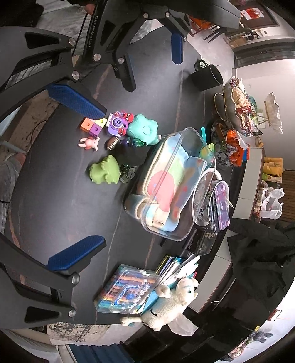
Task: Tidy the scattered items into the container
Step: 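Move both tools toward the toy pile beside the clear container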
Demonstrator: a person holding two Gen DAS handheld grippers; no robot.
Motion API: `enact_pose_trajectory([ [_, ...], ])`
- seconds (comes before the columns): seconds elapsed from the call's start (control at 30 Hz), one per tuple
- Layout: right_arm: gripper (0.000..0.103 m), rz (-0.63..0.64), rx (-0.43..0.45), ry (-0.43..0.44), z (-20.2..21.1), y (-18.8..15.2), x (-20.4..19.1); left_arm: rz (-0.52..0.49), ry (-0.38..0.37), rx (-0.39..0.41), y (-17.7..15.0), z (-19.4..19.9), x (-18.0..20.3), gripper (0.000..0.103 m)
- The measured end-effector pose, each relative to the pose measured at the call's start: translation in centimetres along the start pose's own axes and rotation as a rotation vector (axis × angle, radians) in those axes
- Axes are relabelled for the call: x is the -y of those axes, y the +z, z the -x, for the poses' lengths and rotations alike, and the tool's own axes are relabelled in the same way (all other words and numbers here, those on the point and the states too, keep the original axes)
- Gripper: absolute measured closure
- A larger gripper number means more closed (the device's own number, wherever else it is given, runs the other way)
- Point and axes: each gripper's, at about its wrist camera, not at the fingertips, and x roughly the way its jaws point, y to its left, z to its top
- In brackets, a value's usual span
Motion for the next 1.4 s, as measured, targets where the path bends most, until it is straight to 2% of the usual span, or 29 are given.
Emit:
enact_pose_trajectory([
  [0.43, 0.002, -0.007, -0.046, -0.003, -1.8, 3.9, 2.2, -0.018, -0.008, -0.047, 3.8, -1.7, -0.6, 0.001],
  [0.8, 0.002, 0.016, -0.093, -0.005, -3.6, 5.5, 2.9, -0.023, 0.006, -0.056, 6.7, -2.4, -1.8, 0.001],
  [1.2, 0.002, 0.040, -0.094, 0.006, -4.2, 7.9, 2.8, -0.015, -0.003, -0.081, 8.1, -3.8, -2.5, 0.001],
  [1.4, 0.002, 0.046, -0.096, -0.004, -4.5, 9.0, 2.9, -0.010, 0.025, -0.083, 9.2, -4.0, -3.1, 0.001],
])
